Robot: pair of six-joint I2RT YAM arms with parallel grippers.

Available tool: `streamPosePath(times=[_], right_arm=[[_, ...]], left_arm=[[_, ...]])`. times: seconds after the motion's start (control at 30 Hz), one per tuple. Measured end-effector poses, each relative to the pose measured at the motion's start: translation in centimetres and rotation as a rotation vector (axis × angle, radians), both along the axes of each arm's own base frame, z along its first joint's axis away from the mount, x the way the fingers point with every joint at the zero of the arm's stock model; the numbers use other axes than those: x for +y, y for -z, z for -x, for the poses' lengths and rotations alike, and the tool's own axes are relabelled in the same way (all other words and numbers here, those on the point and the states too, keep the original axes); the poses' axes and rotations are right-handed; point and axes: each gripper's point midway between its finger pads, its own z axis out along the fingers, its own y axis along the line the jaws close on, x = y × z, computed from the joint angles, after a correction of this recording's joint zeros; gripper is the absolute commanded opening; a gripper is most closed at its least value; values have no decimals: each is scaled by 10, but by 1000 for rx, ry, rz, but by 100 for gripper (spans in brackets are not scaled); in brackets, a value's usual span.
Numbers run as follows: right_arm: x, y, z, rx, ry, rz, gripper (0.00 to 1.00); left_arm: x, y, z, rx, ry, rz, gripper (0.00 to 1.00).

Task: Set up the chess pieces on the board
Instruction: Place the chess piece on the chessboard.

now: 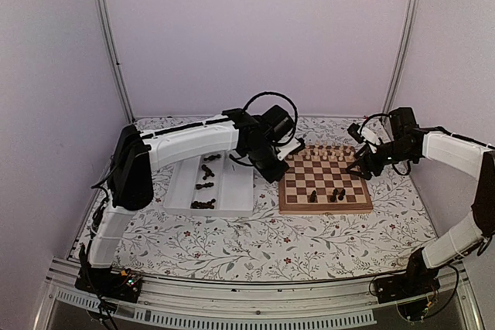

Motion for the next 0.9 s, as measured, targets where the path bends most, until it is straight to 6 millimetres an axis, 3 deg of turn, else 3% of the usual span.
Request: streamPosePath(times=[0.17,0.4,0.7,0.9], right_arm=[[4,8,-1,15,-6,16,74],[9,14,1,24,-18,36,75],[9,16,0,23,-12,54,75],[8,16,0,21,-9,60,75]], left_arm=[[-16,18,7,19,29,0,6],[-33,18,6,18,50,50,6],[-43,39,4,37,59,52,7],[-47,41,2,36,62,62,8]])
